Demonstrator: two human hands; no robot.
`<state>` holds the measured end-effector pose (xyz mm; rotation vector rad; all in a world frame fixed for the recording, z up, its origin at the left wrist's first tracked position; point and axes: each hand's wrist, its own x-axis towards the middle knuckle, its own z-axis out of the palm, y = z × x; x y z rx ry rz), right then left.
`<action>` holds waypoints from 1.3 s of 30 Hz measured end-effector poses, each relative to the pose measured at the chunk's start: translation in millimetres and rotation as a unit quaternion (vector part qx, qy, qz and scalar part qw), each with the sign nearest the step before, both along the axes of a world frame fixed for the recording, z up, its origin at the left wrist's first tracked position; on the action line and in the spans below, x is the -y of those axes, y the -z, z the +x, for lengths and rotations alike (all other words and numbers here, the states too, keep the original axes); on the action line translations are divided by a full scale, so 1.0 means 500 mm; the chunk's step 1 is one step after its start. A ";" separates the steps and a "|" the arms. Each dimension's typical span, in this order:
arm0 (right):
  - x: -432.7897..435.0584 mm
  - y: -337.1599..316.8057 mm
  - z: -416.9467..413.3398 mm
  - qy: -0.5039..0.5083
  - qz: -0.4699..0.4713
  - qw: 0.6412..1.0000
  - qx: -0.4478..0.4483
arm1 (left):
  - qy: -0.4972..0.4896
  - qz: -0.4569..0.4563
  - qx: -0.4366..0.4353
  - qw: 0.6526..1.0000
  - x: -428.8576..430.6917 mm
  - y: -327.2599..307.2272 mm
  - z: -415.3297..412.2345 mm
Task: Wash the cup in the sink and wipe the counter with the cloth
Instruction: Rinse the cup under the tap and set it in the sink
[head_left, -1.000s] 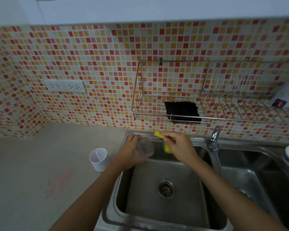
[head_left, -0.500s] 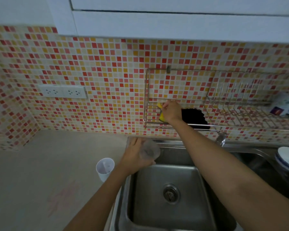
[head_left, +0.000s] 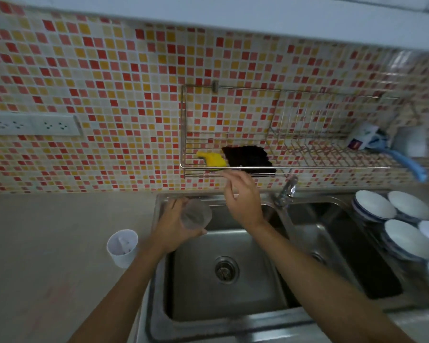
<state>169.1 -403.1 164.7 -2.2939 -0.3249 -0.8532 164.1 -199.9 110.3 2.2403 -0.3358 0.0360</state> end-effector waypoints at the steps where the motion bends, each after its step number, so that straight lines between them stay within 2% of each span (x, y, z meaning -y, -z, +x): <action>1: 0.027 0.031 -0.037 0.000 -0.011 1.000 0.002 | 0.000 -0.004 -0.001 1.000 0.013 0.001 -0.003; 4: 0.133 0.133 -0.094 0.021 -0.040 0.997 -0.057 | -0.002 -0.003 -0.005 1.000 0.064 0.009 -0.010; 6: 0.216 0.182 -0.096 0.080 -0.015 0.991 -0.110 | 0.001 -0.008 -0.016 1.000 0.113 0.013 -0.014; 10: 0.361 0.214 -0.057 0.165 0.047 0.945 -0.279 | 0.007 -0.003 -0.050 0.999 0.226 0.032 -0.028; 13: 0.443 0.216 0.007 0.162 0.116 0.917 -0.347 | 0.009 0.002 -0.056 0.998 0.304 0.037 -0.028; 18: 0.514 0.275 0.110 0.085 0.135 0.879 -0.450 | -0.009 0.028 -0.058 0.998 0.399 0.043 -0.011; 19: 0.524 0.295 0.128 0.063 0.125 0.878 -0.457 | -0.013 0.031 -0.057 0.998 0.415 0.046 -0.007; 21: 0.541 0.349 0.165 0.027 0.048 0.883 -0.466 | -0.017 0.043 -0.050 0.998 0.442 0.056 0.004; 24: 0.533 0.325 0.166 -0.025 -0.137 0.877 -0.461 | -0.017 0.060 -0.053 0.997 0.470 0.071 0.018; 27: 0.541 0.326 0.188 -0.063 -0.229 0.868 -0.437 | -0.018 0.090 -0.059 0.994 0.495 0.079 0.033; 32: 0.564 0.349 0.204 -0.081 -0.271 0.874 -0.396 | -0.004 0.083 -0.045 0.995 0.534 0.092 0.053; 35: 0.573 0.361 0.211 -0.099 -0.252 0.886 -0.378 | -0.008 0.074 -0.049 0.996 0.557 0.096 0.059; 39: 0.572 0.369 0.227 -0.117 -0.229 0.882 -0.395 | -0.033 0.027 -0.097 0.994 0.589 0.117 0.063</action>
